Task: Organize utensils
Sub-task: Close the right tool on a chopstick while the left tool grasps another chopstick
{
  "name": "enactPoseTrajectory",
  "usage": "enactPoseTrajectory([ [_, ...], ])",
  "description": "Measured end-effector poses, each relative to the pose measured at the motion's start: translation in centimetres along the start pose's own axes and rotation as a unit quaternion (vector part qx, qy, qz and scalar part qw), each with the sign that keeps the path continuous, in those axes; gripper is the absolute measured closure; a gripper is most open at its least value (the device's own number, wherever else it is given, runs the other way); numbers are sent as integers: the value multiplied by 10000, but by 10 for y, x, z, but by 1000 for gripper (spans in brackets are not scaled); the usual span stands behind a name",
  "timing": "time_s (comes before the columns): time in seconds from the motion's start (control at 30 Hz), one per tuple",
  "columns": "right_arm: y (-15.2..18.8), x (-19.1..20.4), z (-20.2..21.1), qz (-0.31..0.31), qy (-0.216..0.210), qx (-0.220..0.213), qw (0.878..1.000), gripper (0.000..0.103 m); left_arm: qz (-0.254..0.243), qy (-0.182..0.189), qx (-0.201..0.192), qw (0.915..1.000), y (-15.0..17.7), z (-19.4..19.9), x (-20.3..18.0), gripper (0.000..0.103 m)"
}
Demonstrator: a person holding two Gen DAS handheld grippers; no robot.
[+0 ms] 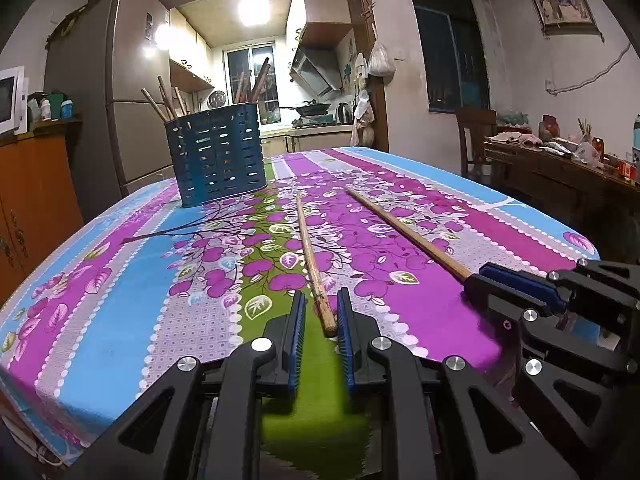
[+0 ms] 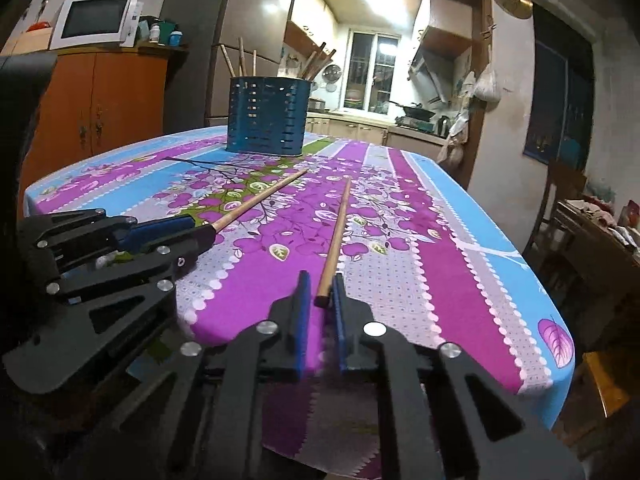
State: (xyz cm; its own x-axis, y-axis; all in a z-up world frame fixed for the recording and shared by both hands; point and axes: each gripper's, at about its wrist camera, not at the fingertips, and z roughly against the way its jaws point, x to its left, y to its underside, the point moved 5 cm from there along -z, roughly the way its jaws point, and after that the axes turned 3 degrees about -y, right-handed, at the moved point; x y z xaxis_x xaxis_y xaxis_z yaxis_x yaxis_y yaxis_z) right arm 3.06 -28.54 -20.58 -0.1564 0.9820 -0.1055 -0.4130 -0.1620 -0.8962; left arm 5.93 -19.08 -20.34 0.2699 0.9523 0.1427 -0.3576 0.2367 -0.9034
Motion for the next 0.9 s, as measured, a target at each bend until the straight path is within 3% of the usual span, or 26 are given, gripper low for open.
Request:
enactPoseTrajectory([
  [0.1, 0, -4, 0, -250, -20, -28, 9997, 97, -4, 22, -1, 10000, 1, 0, 3, 93],
  [0.4, -3, -8, -6, -676, 30, -116, 9976, 96, -42, 76, -44, 10000, 2, 0, 7, 93],
  [0.7, -6, 2, -9, -292, 327, -22, 9990, 96, -14, 61, -75, 10000, 3, 0, 10, 93],
  [0.9, -6, 1, -7, -450, 297, -49, 9985, 98, -43, 134, -112, 9998, 2, 0, 12, 95],
])
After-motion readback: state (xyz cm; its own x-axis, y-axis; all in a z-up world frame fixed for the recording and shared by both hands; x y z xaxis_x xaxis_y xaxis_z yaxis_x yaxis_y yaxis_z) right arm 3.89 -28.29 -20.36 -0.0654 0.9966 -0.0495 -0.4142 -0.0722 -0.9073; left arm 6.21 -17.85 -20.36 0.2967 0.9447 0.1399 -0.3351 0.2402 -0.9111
